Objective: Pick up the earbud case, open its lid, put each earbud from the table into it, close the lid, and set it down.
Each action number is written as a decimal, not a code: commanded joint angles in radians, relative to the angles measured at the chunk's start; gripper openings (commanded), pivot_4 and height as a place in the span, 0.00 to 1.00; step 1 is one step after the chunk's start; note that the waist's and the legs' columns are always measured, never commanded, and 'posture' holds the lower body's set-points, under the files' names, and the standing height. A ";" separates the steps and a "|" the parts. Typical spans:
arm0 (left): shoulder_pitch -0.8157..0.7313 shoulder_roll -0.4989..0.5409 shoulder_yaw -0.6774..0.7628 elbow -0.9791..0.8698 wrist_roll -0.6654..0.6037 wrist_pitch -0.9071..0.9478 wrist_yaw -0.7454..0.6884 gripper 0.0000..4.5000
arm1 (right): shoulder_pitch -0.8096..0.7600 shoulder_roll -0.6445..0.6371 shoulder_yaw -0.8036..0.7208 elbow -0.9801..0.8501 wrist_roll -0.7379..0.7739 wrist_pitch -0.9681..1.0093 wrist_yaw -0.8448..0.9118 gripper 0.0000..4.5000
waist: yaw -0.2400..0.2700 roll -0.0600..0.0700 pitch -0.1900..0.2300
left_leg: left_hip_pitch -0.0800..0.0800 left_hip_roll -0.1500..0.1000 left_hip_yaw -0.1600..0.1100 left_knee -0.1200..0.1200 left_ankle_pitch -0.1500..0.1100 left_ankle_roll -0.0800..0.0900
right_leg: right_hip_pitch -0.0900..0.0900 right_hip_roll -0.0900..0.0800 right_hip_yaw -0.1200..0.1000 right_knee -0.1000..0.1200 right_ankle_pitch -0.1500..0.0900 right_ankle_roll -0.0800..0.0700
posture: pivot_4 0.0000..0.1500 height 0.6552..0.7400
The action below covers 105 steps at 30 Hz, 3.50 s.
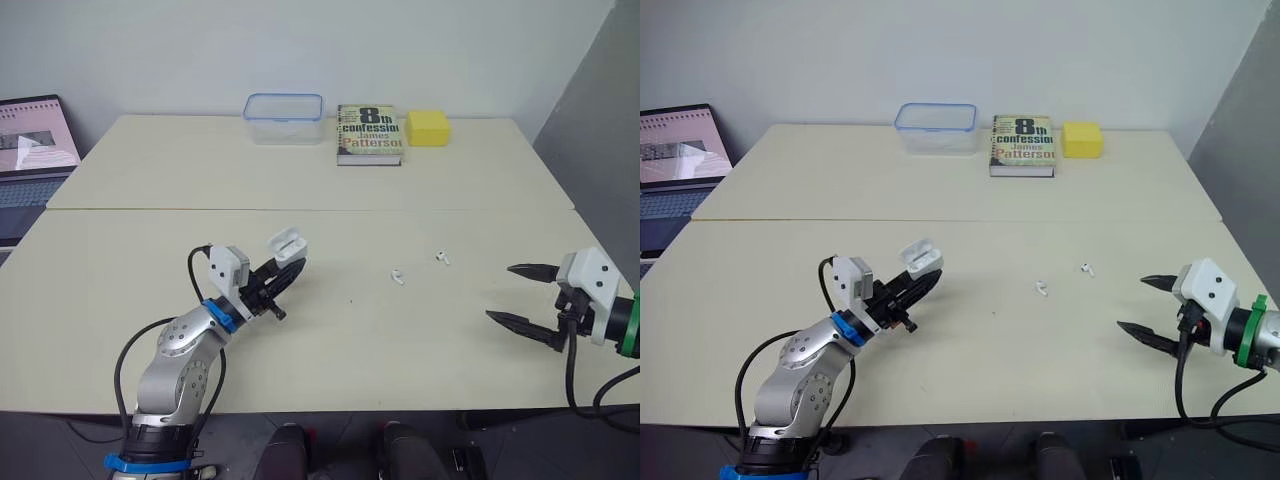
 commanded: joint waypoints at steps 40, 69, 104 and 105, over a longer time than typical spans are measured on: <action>-0.029 0.001 0.001 0.026 0.029 -0.061 0.007 0.17 | -0.403 0.638 0.529 0.228 -0.332 0.240 -0.740 1.00 | -0.003 -0.003 -0.002 | 0.000 0.000 0.000 -0.001 0.000 0.000 | -0.001 0.000 0.001 0.001 0.001 0.001 | 1.00 1.00; 0.006 -0.007 -0.022 -0.010 0.023 -0.039 0.013 0.17 | -0.327 -0.062 0.489 0.059 -0.064 0.002 0.225 0.09 | -0.004 -0.003 -0.002 | -0.001 0.001 0.000 -0.001 -0.002 0.004 | 0.000 0.001 0.000 -0.004 0.001 0.001 | 1.00 1.00; 0.056 0.011 -0.027 -0.040 0.020 -0.008 -0.015 0.17 | -0.354 -0.152 0.501 0.324 -0.200 -0.462 0.425 0.79 | -0.001 -0.003 -0.002 | 0.003 0.000 0.005 0.000 -0.002 0.004 | 0.002 0.000 0.004 -0.004 0.001 0.002 | 1.00 1.00; 0.060 0.012 -0.027 -0.042 0.020 -0.008 -0.015 0.17 | -0.343 -0.165 0.470 0.277 -0.178 -0.427 0.414 0.79 | -0.001 -0.002 -0.002 | 0.003 0.000 0.005 0.000 -0.002 0.004 | 0.002 0.000 0.004 -0.003 0.001 0.002 | 1.00 1.00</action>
